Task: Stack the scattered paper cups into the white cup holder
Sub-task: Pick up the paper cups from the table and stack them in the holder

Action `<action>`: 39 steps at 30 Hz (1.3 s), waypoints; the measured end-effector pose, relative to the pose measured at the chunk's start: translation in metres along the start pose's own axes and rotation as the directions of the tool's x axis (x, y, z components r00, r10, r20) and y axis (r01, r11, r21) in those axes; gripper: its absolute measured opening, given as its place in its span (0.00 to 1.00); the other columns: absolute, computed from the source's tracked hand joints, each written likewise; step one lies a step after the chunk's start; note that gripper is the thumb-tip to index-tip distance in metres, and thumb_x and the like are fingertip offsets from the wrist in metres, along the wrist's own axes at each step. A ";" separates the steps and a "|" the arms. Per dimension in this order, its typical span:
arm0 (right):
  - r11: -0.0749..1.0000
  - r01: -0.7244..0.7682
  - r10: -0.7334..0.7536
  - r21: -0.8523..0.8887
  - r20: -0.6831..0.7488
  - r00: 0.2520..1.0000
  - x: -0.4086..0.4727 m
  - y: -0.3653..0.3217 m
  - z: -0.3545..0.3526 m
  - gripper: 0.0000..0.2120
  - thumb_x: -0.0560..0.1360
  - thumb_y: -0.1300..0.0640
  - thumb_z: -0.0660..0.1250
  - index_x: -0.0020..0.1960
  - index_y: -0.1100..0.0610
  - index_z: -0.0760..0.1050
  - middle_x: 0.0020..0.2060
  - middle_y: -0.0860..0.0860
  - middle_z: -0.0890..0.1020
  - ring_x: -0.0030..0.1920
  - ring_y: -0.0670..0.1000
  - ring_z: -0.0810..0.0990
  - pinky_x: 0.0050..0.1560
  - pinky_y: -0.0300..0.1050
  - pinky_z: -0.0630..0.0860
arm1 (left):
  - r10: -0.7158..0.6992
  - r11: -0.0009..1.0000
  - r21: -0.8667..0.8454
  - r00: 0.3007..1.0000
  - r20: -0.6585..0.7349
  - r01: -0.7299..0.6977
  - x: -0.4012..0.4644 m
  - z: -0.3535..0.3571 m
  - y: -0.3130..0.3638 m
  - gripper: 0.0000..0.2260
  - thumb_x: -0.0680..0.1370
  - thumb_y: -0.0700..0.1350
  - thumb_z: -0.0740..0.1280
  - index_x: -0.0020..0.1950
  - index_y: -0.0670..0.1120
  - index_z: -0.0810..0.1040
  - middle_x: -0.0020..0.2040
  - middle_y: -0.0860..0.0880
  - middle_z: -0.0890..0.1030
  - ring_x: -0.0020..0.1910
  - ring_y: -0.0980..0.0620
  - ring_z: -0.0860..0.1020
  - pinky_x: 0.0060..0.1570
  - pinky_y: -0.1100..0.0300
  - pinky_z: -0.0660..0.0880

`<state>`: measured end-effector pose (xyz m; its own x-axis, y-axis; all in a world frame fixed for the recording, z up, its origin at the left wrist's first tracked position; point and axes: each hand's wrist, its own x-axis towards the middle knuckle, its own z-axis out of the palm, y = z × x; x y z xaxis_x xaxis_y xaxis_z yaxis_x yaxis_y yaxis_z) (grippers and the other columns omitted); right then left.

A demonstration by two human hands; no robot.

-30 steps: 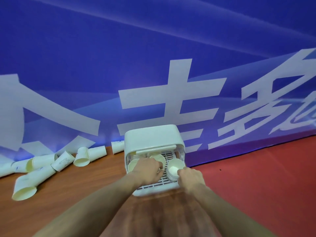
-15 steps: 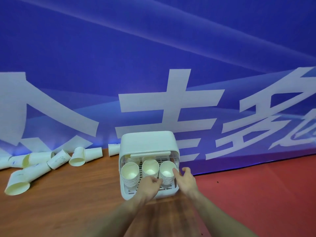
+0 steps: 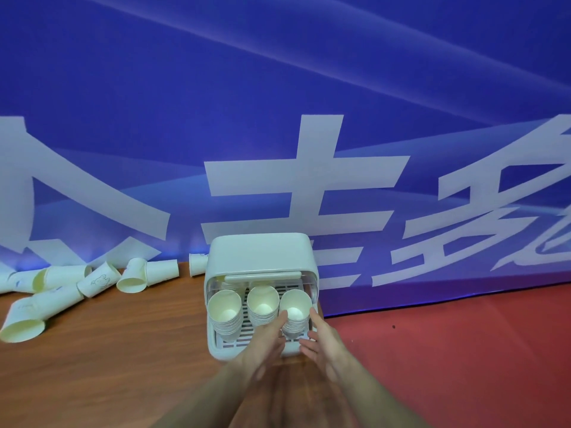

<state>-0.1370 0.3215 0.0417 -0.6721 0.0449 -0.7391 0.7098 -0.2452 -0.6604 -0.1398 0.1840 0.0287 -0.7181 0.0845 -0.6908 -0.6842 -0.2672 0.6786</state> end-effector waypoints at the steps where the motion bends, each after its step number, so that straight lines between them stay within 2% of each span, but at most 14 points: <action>1: 1.000 -0.010 0.011 -0.002 0.030 0.999 0.000 0.000 0.002 0.20 0.78 0.42 0.64 0.64 0.52 0.70 0.54 0.54 0.78 0.58 0.58 0.78 0.59 0.50 0.75 | 0.010 1.000 0.001 0.999 0.032 -0.010 0.000 0.000 0.000 0.16 0.78 0.53 0.69 0.57 0.42 0.80 0.47 0.45 0.75 0.41 0.51 0.73 0.35 0.64 0.69; 4: 0.999 -0.040 0.039 0.010 0.110 0.993 0.007 0.002 0.004 0.15 0.78 0.43 0.65 0.58 0.52 0.76 0.52 0.52 0.82 0.56 0.55 0.81 0.55 0.47 0.76 | 0.019 1.000 0.014 0.996 0.087 -0.020 0.004 0.001 -0.005 0.16 0.80 0.51 0.67 0.57 0.40 0.81 0.51 0.43 0.82 0.46 0.48 0.80 0.37 0.65 0.75; 7: 0.999 -0.037 0.033 0.035 0.102 0.994 0.017 0.004 0.005 0.14 0.78 0.47 0.66 0.59 0.55 0.77 0.52 0.54 0.82 0.52 0.54 0.83 0.50 0.46 0.78 | 0.018 0.999 0.028 0.994 0.103 -0.022 0.010 0.001 -0.009 0.23 0.77 0.55 0.69 0.61 0.36 0.79 0.48 0.41 0.78 0.49 0.45 0.75 0.41 0.63 0.74; 12: 0.997 0.013 -0.019 0.081 0.083 0.996 0.045 0.010 0.006 0.19 0.77 0.49 0.69 0.63 0.56 0.75 0.58 0.57 0.80 0.50 0.58 0.85 0.56 0.52 0.80 | 0.058 0.998 0.025 0.993 0.099 -0.061 0.021 0.010 -0.010 0.14 0.82 0.50 0.63 0.59 0.42 0.80 0.40 0.50 0.84 0.40 0.57 0.81 0.46 0.64 0.74; 15: 0.996 0.063 -0.067 0.064 0.049 0.997 0.059 0.007 0.012 0.17 0.76 0.47 0.70 0.59 0.56 0.78 0.54 0.60 0.82 0.49 0.60 0.85 0.56 0.55 0.80 | 0.072 0.997 0.020 0.994 0.084 -0.074 0.025 0.019 -0.004 0.12 0.82 0.48 0.63 0.60 0.44 0.79 0.46 0.48 0.83 0.39 0.58 0.80 0.36 0.67 0.75; 18: 0.992 0.115 -0.115 0.051 -0.005 0.993 0.068 0.001 0.022 0.14 0.77 0.45 0.67 0.56 0.53 0.80 0.49 0.59 0.85 0.45 0.57 0.84 0.43 0.49 0.80 | 0.074 0.997 -0.012 0.995 0.060 -0.074 0.033 0.029 -0.005 0.09 0.81 0.44 0.64 0.60 0.45 0.79 0.45 0.52 0.83 0.35 0.61 0.78 0.32 0.68 0.72; 20: 0.989 0.133 -0.132 0.061 -0.031 0.991 0.076 0.000 0.026 0.15 0.77 0.43 0.65 0.56 0.52 0.81 0.47 0.55 0.86 0.46 0.56 0.84 0.44 0.48 0.80 | 0.080 0.996 -0.036 0.996 0.049 -0.078 0.040 0.037 -0.005 0.12 0.79 0.41 0.64 0.61 0.48 0.79 0.48 0.56 0.84 0.41 0.61 0.79 0.39 0.66 0.71; 23: 0.984 0.170 -0.168 0.045 -0.043 0.985 0.083 -0.003 0.032 0.18 0.76 0.41 0.65 0.58 0.50 0.80 0.47 0.50 0.86 0.51 0.52 0.84 0.59 0.53 0.78 | 0.088 0.994 -0.075 0.995 0.050 -0.084 0.050 0.042 -0.006 0.17 0.79 0.38 0.61 0.64 0.52 0.77 0.56 0.58 0.83 0.57 0.58 0.78 0.52 0.62 0.73; 26: 0.986 0.168 -0.167 0.015 -0.019 0.986 0.088 -0.007 0.036 0.22 0.73 0.36 0.64 0.62 0.47 0.78 0.50 0.47 0.85 0.54 0.49 0.83 0.64 0.52 0.74 | 0.071 0.996 -0.052 0.997 0.022 -0.070 0.053 0.042 -0.001 0.20 0.77 0.40 0.63 0.66 0.57 0.71 0.57 0.60 0.81 0.60 0.59 0.77 0.57 0.62 0.73; 28: 0.985 0.171 -0.171 0.020 -0.019 0.985 0.093 -0.009 0.037 0.22 0.75 0.37 0.63 0.65 0.47 0.76 0.53 0.47 0.85 0.55 0.48 0.82 0.64 0.51 0.74 | 0.074 0.996 -0.051 0.996 0.049 -0.071 0.063 0.041 0.002 0.33 0.68 0.46 0.68 0.73 0.56 0.64 0.60 0.59 0.80 0.63 0.57 0.76 0.64 0.59 0.70; 30: 0.985 0.170 -0.170 0.040 -0.016 0.985 0.093 -0.014 0.040 0.24 0.75 0.36 0.62 0.66 0.47 0.75 0.56 0.47 0.83 0.55 0.46 0.81 0.59 0.46 0.76 | 0.054 0.996 -0.070 0.997 0.063 -0.049 0.068 0.042 0.006 0.38 0.67 0.45 0.66 0.76 0.57 0.56 0.60 0.57 0.80 0.63 0.54 0.77 0.65 0.57 0.70; 33: 0.979 0.188 -0.183 0.075 -0.058 0.981 0.092 -0.021 0.044 0.23 0.75 0.37 0.62 0.62 0.49 0.76 0.56 0.48 0.83 0.52 0.44 0.82 0.47 0.41 0.76 | 0.048 0.995 -0.091 0.997 0.052 -0.043 0.076 0.045 0.010 0.36 0.74 0.42 0.63 0.80 0.50 0.53 0.59 0.55 0.79 0.63 0.51 0.77 0.69 0.54 0.68; 37: 0.988 0.142 -0.140 0.056 -0.035 0.990 0.101 -0.016 0.041 0.35 0.65 0.26 0.64 0.65 0.43 0.74 0.56 0.45 0.83 0.55 0.46 0.83 0.53 0.46 0.78 | 0.044 0.998 -0.036 0.997 0.061 -0.041 0.075 0.041 0.010 0.41 0.71 0.45 0.65 0.80 0.50 0.50 0.60 0.56 0.78 0.60 0.55 0.77 0.63 0.58 0.70; 39: 0.989 0.138 -0.137 0.048 -0.027 0.990 0.104 -0.011 0.038 0.35 0.65 0.25 0.65 0.67 0.41 0.72 0.59 0.43 0.81 0.57 0.45 0.81 0.58 0.47 0.77 | 0.051 0.999 0.002 0.997 0.063 -0.051 0.074 0.038 0.008 0.41 0.72 0.47 0.66 0.81 0.50 0.48 0.68 0.55 0.74 0.64 0.55 0.75 0.66 0.59 0.69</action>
<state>-0.2223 0.2915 -0.0226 -0.7573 0.1038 -0.6448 0.5990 -0.2831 -0.7490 -0.2027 0.2248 -0.0076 -0.7587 0.1311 -0.6382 -0.6467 -0.2696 0.7135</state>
